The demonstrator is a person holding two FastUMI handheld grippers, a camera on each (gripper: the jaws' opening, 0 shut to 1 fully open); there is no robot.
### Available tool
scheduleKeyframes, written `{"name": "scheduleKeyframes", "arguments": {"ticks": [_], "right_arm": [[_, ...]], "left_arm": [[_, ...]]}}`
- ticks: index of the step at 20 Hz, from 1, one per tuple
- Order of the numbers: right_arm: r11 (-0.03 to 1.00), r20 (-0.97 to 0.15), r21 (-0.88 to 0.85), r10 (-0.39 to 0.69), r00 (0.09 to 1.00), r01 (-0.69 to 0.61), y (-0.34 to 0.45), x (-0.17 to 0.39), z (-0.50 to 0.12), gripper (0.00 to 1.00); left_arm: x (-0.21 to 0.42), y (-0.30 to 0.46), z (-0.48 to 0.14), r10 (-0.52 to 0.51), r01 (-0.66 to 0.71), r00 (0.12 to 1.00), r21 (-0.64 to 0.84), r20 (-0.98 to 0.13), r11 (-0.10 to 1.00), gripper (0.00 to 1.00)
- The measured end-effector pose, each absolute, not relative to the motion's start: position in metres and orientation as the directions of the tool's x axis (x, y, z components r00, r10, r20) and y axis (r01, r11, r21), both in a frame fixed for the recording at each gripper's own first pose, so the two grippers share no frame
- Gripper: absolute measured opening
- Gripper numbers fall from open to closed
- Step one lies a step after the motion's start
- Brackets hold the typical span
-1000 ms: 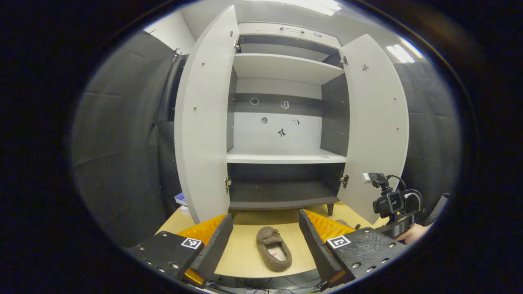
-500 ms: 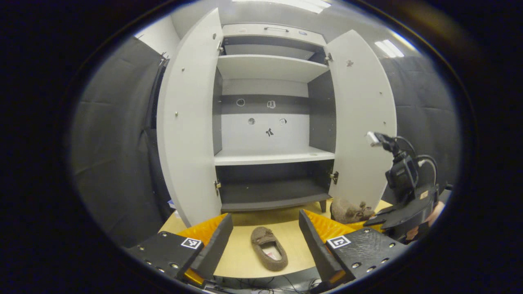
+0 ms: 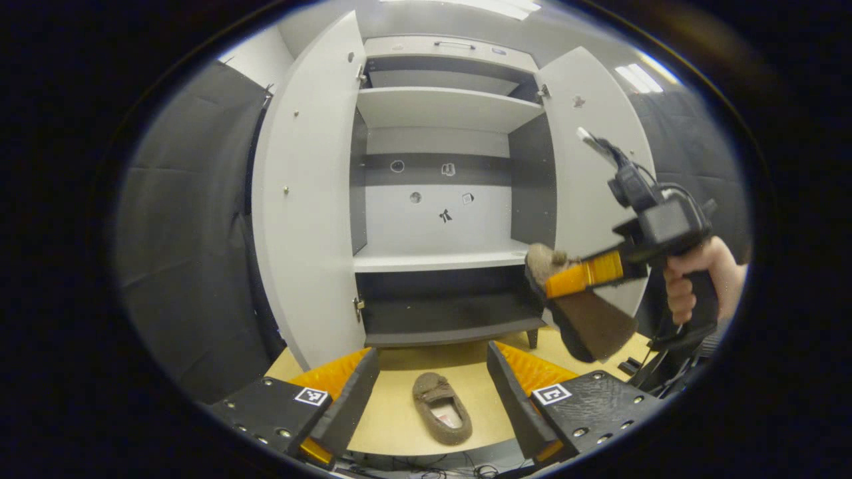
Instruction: Grab one shoe with the right hand and put it into the shoe cabinet, grab the other shoe with the left hand and put it into the shoe cabinet; then close the right door with the right hand and the left door with the left hand.
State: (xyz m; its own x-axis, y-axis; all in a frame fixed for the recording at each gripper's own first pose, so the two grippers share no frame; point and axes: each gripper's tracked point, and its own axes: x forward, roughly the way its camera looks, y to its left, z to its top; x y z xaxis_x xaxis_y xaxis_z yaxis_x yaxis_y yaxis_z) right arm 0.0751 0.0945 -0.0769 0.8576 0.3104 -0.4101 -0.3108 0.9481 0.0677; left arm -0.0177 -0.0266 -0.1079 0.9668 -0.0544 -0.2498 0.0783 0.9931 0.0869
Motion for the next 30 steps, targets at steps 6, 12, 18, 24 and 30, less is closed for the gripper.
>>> {"name": "scheduleKeyframes", "arguments": {"ticks": [6,12,18,24,30], "right_arm": [[0.941,-0.275,0.050,0.336,0.901,-0.335,0.115,0.137,-0.003,0.02],[0.932,-0.197,0.061,0.363,0.911,-0.358,0.141,0.191,0.039,0.02],[0.939,-0.170,0.023,0.341,0.925,-0.342,0.152,0.260,0.058,0.02],[0.965,-0.150,0.014,0.259,0.954,-0.260,0.129,0.332,0.055,0.02],[0.969,-0.128,-0.051,0.233,0.964,-0.241,0.122,0.359,0.040,0.03]], "left_arm": [[-0.001,-0.029,-0.097,-0.054,0.078,0.970,0.093,-0.236,0.993,0.98],[0.025,-0.039,-0.075,-0.074,0.087,0.976,0.055,-0.203,0.995,0.89],[0.062,-0.040,-0.037,-0.086,0.093,0.988,0.050,-0.131,0.994,0.94],[0.076,-0.038,-0.039,-0.056,0.056,0.987,-0.001,-0.149,0.998,0.94],[0.084,-0.035,-0.041,0.004,-0.002,0.986,0.014,-0.166,1.000,0.94]]}}
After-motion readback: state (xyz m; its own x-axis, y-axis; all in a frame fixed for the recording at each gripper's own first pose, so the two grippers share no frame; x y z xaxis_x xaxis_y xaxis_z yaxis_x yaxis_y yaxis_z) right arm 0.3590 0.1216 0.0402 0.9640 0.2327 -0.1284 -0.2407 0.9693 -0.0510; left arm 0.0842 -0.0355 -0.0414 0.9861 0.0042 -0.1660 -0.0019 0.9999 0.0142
